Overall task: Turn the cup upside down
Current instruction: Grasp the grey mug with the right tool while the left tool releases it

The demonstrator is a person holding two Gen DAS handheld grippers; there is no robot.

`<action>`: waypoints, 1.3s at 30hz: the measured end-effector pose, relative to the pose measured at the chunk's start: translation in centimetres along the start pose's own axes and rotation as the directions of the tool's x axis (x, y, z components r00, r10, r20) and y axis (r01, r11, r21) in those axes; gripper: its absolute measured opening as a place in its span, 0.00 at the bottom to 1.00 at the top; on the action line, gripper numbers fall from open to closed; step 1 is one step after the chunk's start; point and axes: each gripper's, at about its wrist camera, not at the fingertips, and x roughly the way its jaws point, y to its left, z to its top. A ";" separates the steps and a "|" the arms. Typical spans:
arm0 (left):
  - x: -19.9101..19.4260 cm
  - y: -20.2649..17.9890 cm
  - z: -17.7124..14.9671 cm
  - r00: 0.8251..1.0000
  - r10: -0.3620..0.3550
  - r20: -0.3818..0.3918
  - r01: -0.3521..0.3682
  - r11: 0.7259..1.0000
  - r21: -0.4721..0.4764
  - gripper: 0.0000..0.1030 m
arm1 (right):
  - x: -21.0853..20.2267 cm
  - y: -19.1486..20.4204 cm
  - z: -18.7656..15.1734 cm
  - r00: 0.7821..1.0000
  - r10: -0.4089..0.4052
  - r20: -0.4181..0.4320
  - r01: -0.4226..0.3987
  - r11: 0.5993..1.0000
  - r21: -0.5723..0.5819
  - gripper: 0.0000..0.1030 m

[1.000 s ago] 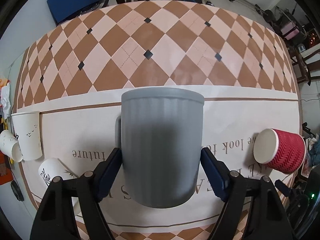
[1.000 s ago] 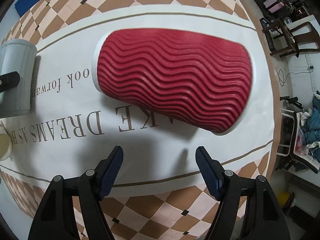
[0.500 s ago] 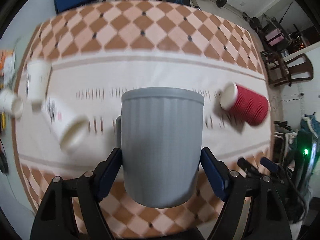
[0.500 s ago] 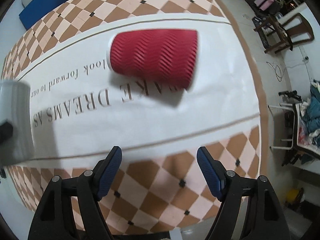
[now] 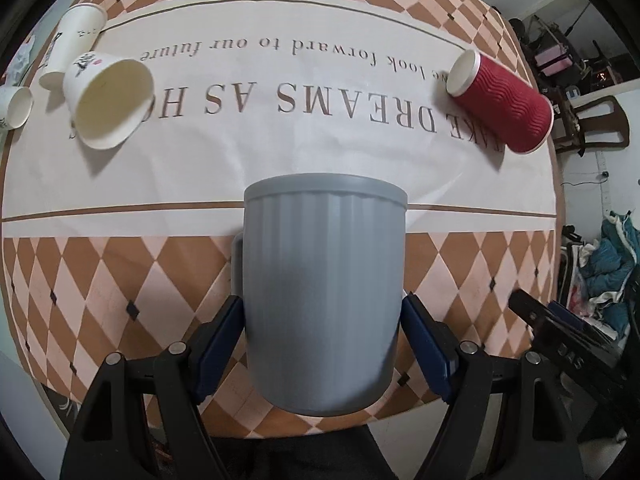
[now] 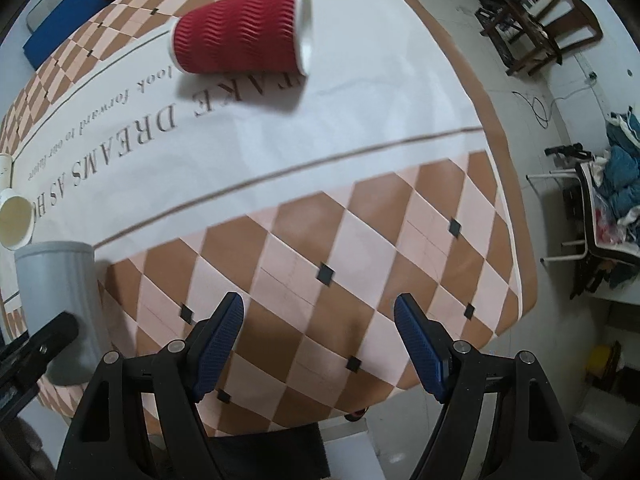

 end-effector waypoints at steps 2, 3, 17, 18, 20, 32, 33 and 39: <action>0.8 -0.3 0.0 1.000 0.007 -0.002 -0.007 1.000 0.011 0.76 | 0.2 -0.3 0.2 1.000 -0.007 0.000 0.007 1.000 0.006 0.77; 1.1 -0.4 -0.1 1.000 0.012 -0.002 -0.012 1.000 0.014 0.76 | 0.3 -0.6 -0.1 1.000 -0.011 0.002 0.011 1.000 0.011 0.77; 1.4 -1.0 0.0 1.000 -0.019 0.015 0.018 0.999 0.037 0.92 | -0.2 0.1 1.5 0.999 -0.024 0.028 0.023 0.999 0.027 0.84; 0.8 -0.9 0.0 0.999 -0.020 0.026 0.019 0.999 0.036 0.92 | -0.5 0.3 1.5 0.999 -0.020 0.034 0.019 0.999 0.027 0.84; -0.6 -0.8 -0.1 0.999 -0.021 0.049 0.019 0.999 0.042 0.96 | -1.2 0.5 1.6 0.999 -0.003 0.049 0.002 1.000 0.018 0.84; -6.2 6.5 -5.1 0.907 0.316 0.279 -0.339 0.940 0.037 0.99 | -7.2 14.0 -3.0 0.881 -0.164 0.445 0.468 0.446 -0.763 0.94; -5.1 7.4 -5.5 0.908 0.337 0.249 -0.351 0.936 0.013 0.99 | -6.7 15.9 -4.7 0.826 -0.160 0.541 0.564 0.246 -0.788 0.94; -0.3 10.3 -7.4 0.927 0.353 0.131 -0.343 0.935 -0.092 0.99 | -2.3 19.0 -11.8 0.682 0.090 0.726 0.633 -0.569 -0.524 0.89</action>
